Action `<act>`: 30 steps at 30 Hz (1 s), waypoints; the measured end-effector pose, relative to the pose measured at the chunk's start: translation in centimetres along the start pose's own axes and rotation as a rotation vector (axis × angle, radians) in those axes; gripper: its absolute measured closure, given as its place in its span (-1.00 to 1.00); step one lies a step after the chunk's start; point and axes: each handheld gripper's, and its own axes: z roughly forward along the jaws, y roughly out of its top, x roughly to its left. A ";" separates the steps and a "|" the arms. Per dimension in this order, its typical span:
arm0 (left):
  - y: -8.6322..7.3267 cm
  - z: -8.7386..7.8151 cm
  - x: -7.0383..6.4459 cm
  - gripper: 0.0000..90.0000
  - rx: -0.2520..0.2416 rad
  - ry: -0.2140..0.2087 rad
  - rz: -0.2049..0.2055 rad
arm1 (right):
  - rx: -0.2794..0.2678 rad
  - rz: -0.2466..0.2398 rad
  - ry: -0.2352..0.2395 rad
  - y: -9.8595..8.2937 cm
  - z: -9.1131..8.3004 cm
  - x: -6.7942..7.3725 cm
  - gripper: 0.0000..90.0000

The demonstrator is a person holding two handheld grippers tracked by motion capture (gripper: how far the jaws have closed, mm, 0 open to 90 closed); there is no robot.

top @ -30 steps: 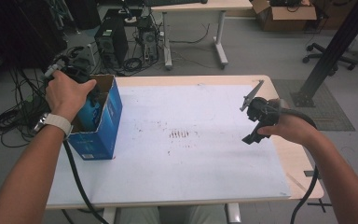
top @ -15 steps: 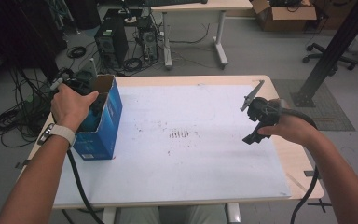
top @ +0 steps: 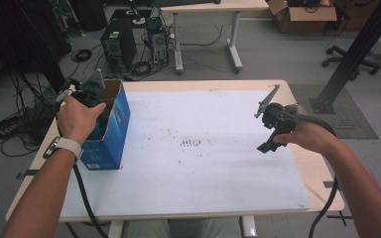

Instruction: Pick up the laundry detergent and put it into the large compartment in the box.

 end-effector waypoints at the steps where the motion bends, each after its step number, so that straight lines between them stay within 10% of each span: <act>1: 0.0 0.0 0.0 -0.16 0.002 -0.003 0.000 | 0.000 0.000 0.000 0.0 0.0 0.0 -0.80; 30: 0.3 0.2 0.2 -0.30 -0.005 -0.018 0.019 | 0.005 -0.002 0.001 -0.1 0.1 0.2 -0.80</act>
